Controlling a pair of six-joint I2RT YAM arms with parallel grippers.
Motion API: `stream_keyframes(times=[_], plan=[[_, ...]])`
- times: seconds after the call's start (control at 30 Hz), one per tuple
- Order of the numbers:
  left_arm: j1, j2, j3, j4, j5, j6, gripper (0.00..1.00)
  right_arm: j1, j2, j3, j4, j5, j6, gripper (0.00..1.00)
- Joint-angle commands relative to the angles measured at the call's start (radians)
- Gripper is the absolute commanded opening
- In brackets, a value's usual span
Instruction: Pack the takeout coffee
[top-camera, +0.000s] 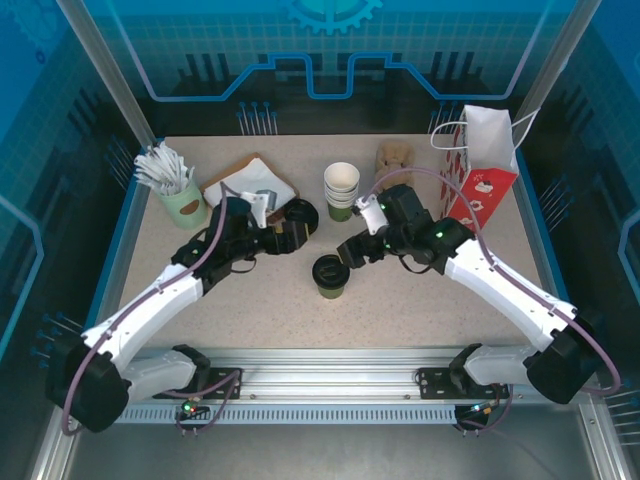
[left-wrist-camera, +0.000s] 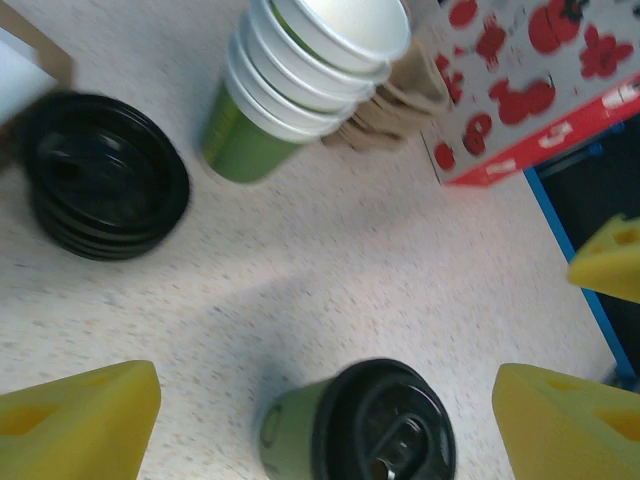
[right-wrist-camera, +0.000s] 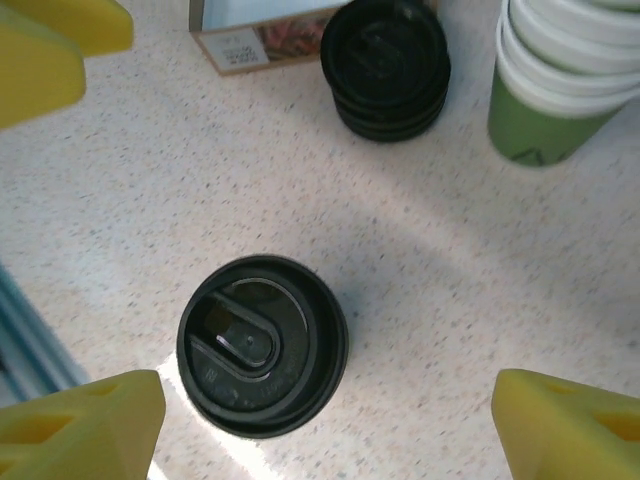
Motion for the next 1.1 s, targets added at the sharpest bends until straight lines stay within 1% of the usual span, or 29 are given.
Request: stream_keyframes(times=[0.0,0.07,0.2,0.33,0.4,0.43,0.57,0.67,0.77,0.83,0.9,0.97,1.03,1.07], plan=[[0.071,-0.048,-0.056,0.061,-0.076,-0.001,0.90,0.032,0.015,0.043,0.124,0.192,-0.027,0.88],[0.116,-0.051,-0.067,0.082,-0.064,-0.010,0.91,0.036,0.048,0.077,0.152,0.210,-0.026,0.88],[0.172,-0.015,-0.019,0.017,-0.083,0.018,0.91,0.043,0.112,0.156,0.127,0.301,-0.053,0.90],[0.173,0.061,0.059,-0.053,-0.121,0.082,0.90,0.037,0.125,0.177,0.103,0.374,-0.113,0.91],[0.173,0.101,0.089,-0.070,-0.133,0.096,0.89,0.018,0.121,0.172,0.106,0.393,-0.126,0.92],[0.173,0.111,0.103,-0.080,-0.158,0.103,0.89,0.002,0.119,0.170,0.109,0.394,-0.124,0.92],[0.173,0.094,0.126,-0.082,-0.195,0.158,0.89,-0.045,0.106,0.147,0.150,0.377,-0.108,0.92],[0.173,0.083,0.163,-0.120,-0.242,0.193,0.89,-0.074,0.114,0.156,0.164,0.402,-0.107,0.93],[0.175,0.067,0.182,-0.133,-0.281,0.220,0.90,-0.136,0.128,0.184,0.162,0.409,-0.075,0.93],[0.176,0.068,0.191,-0.113,-0.237,0.198,0.90,-0.195,0.152,0.221,0.137,0.395,-0.017,0.93],[0.177,0.084,0.199,-0.087,-0.144,0.157,0.90,-0.240,0.177,0.253,0.110,0.366,0.015,0.93],[0.176,0.105,0.210,-0.068,-0.057,0.113,0.89,-0.257,0.203,0.282,0.080,0.382,0.002,0.93],[0.176,0.120,0.215,-0.058,-0.009,0.070,0.88,-0.263,0.245,0.330,0.021,0.422,-0.020,0.93],[0.174,0.122,0.215,-0.053,0.014,0.053,0.87,-0.272,0.265,0.349,0.001,0.420,-0.029,0.92]])
